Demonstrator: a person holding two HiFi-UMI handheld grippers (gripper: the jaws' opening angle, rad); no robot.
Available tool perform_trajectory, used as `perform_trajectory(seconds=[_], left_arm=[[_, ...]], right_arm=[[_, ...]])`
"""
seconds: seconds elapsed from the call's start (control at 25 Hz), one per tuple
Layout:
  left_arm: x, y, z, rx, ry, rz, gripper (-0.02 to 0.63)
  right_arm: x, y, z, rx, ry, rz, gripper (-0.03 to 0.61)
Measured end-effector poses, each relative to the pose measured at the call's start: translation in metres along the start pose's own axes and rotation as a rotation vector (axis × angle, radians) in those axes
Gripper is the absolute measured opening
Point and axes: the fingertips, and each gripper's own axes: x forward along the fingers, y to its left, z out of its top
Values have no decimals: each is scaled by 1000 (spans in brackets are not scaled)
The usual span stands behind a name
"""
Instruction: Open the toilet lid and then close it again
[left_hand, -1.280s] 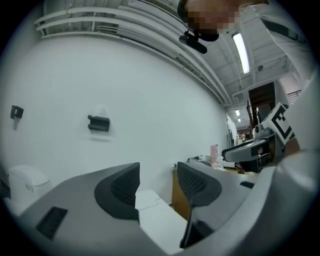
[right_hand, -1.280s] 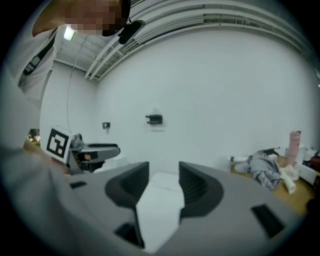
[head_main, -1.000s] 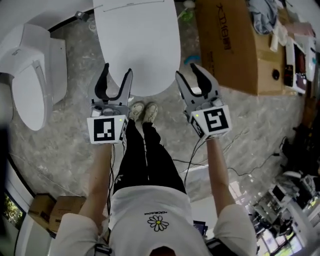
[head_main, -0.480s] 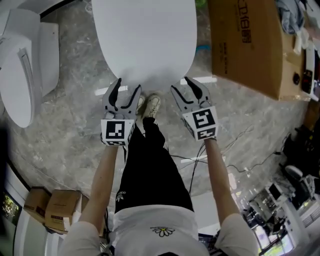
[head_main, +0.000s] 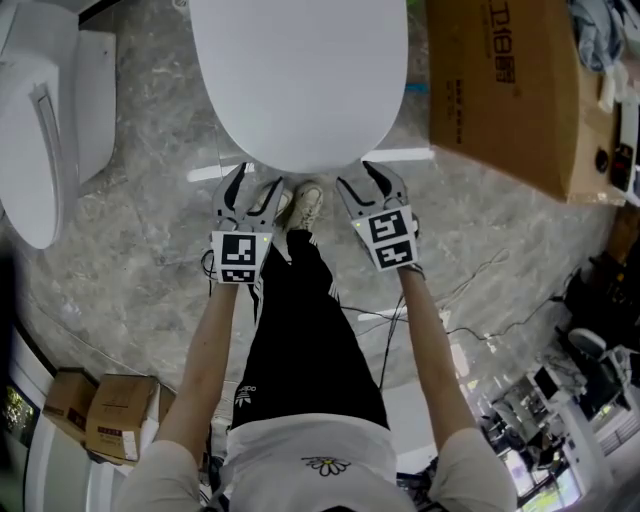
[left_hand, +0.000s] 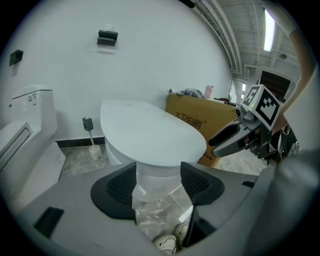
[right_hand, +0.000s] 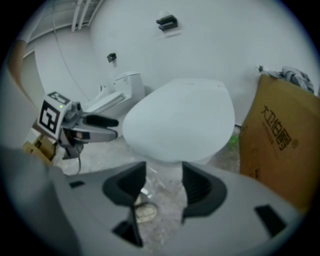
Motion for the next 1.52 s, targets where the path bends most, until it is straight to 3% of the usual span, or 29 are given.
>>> perform_trajectory(seconds=[0.24, 0.64, 0.84, 1.52], left_arm=[[14, -7, -6, 69, 34, -47, 290], [25, -5, -11, 76, 55, -53, 290], [24, -1, -11, 84, 51, -60, 288], [16, -4, 1, 88, 55, -48, 288]], right_arm=[[11, -9, -9, 9, 30, -21, 227], [24, -12, -9, 17, 31, -17, 227], [23, -13, -3, 94, -19, -28, 227], [10, -13, 5, 73, -39, -24, 227]])
